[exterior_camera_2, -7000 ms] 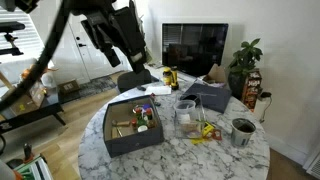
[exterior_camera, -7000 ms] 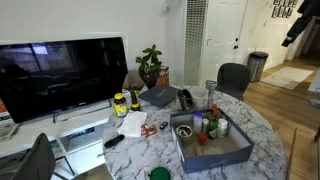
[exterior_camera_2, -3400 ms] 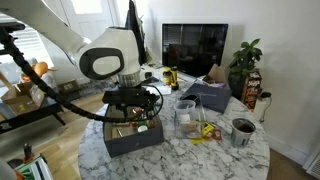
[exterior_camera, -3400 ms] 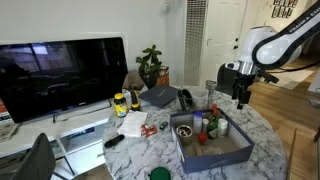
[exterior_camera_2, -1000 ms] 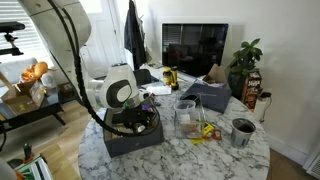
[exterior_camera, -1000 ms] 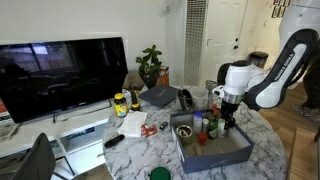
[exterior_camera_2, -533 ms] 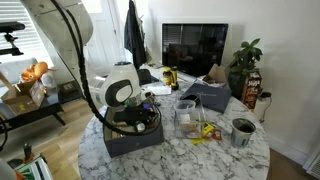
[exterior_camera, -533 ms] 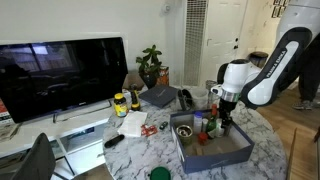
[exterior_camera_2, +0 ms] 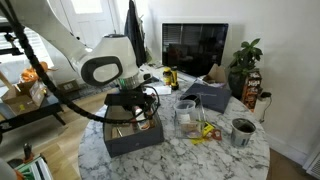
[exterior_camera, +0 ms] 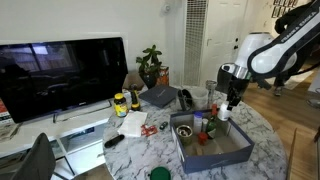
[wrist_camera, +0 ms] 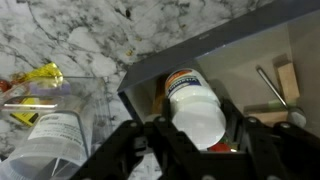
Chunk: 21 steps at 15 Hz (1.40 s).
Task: Move the white bottle from the box to the table
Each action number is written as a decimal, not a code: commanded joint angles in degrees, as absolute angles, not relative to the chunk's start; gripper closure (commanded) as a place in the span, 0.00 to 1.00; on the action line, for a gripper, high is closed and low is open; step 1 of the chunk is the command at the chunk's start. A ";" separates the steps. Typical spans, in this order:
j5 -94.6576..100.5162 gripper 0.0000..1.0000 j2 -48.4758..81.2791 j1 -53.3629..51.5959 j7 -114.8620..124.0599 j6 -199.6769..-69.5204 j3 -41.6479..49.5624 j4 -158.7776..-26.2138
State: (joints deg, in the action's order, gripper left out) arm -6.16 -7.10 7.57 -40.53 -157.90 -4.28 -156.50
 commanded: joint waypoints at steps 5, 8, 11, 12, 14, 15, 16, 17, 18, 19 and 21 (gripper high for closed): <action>8.04 0.73 -22.86 13.20 -22.68 -141.43 6.67 -147.19; 9.71 0.73 -16.50 13.47 -19.41 -130.64 8.73 -137.37; 7.24 0.73 -9.31 11.69 -21.71 -122.97 10.90 -131.60; 6.02 0.73 -7.23 11.13 -22.34 -120.72 11.13 -130.31; 4.06 0.73 -4.39 10.22 -22.83 -118.81 10.57 -128.50; 3.81 0.73 -2.42 10.05 -22.29 -118.58 10.22 -127.48; 2.41 0.73 -0.81 9.91 -23.29 -118.48 10.30 -126.74; 1.82 0.73 0.54 9.87 -23.26 -118.26 10.12 -126.01; 1.71 0.73 1.66 9.90 -22.90 -118.10 10.00 -125.43; 1.38 0.73 2.75 10.07 -22.87 -118.46 10.01 -125.26; 1.17 0.73 4.90 10.78 -22.69 -120.86 10.28 -125.82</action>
State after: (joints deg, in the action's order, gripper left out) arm 2.45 1.64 10.12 -22.27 -120.40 9.77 -126.88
